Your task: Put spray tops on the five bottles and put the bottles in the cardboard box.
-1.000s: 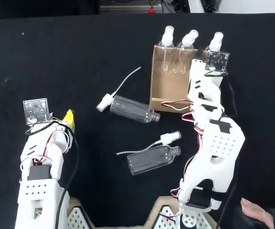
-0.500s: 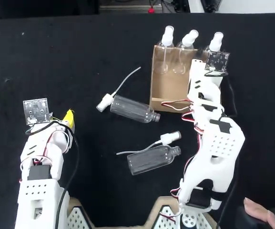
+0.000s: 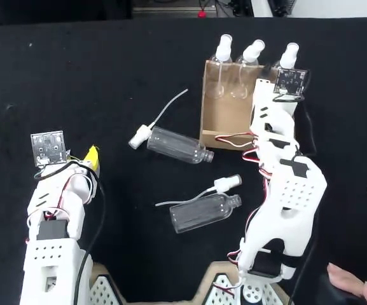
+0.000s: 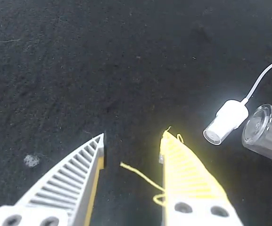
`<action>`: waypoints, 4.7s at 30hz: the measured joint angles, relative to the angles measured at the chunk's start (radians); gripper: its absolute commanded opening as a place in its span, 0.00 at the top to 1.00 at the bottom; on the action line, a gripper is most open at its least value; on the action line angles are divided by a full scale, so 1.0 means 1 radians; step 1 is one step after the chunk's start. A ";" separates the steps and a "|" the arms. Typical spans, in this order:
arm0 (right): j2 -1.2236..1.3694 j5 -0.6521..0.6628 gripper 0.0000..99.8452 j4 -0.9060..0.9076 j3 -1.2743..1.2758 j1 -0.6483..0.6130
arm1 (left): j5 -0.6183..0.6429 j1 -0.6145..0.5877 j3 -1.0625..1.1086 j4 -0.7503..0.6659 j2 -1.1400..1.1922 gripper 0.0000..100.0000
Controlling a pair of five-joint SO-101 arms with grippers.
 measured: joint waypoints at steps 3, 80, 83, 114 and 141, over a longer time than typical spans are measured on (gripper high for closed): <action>0.000 0.000 0.69 0.000 0.000 0.000 | -0.002 0.000 0.000 0.000 0.000 0.81; -0.858 0.000 0.94 1.054 0.347 0.040 | -0.002 0.000 0.000 0.000 0.000 0.81; -0.781 0.000 0.94 1.149 0.269 0.041 | -0.002 0.000 0.000 0.000 0.000 0.81; -0.980 0.227 0.82 2.185 0.091 -0.259 | -0.002 0.000 0.000 0.000 0.000 0.81; -0.514 0.381 0.70 2.016 -0.261 -0.752 | 0.095 -0.135 0.000 0.000 0.000 0.81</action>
